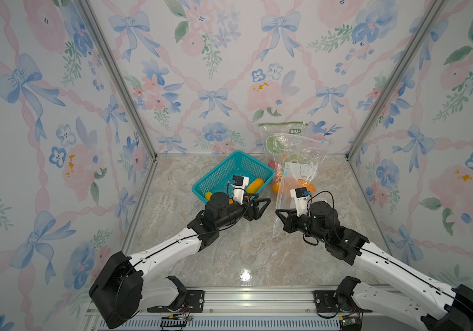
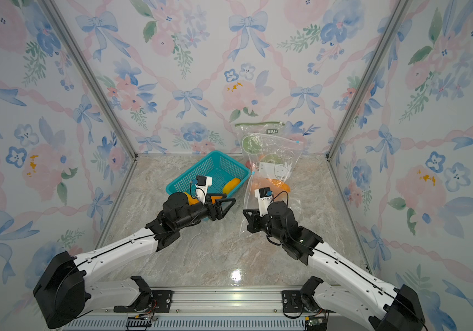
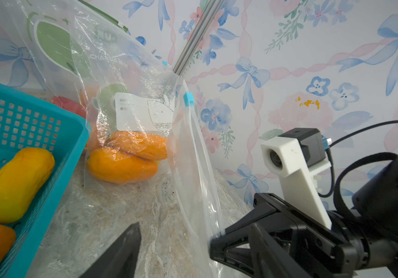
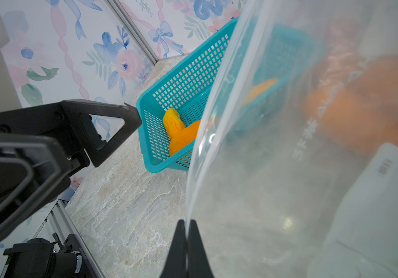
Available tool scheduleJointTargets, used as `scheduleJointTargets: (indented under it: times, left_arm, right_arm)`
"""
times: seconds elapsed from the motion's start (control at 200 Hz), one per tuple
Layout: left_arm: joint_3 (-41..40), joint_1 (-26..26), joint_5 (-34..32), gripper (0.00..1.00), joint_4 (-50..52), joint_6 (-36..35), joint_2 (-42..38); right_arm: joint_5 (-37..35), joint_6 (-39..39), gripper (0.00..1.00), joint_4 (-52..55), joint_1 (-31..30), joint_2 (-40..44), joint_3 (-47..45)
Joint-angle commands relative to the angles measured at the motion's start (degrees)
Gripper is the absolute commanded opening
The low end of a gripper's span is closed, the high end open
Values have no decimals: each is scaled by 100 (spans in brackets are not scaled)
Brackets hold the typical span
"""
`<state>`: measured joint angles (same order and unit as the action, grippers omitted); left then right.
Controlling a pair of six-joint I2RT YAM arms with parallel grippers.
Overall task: Place the mango in a zip-top bag and seal the zipper
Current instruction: Pick up the zipper food storage bag at the center of the board, then open the zipper of the food storage bag at the center of the board.
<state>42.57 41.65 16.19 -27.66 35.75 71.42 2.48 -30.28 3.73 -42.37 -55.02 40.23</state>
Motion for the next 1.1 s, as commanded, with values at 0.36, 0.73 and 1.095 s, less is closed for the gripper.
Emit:
scheduleJointTargets:
  times: [0.36,0.73,1.095]
  left_arm:
    - [397,-13,1279,69,-151,-348,315]
    - [471,-271,1563,55,-146,-198,663]
    - [654,-289,1569,26,-149,-119,1050]
  right_arm:
    - [372,304,0,-672,70,335,-486]
    - [711,287,0,-996,55,83,-444]
    - [701,304,0,-959,5,-50,-357]
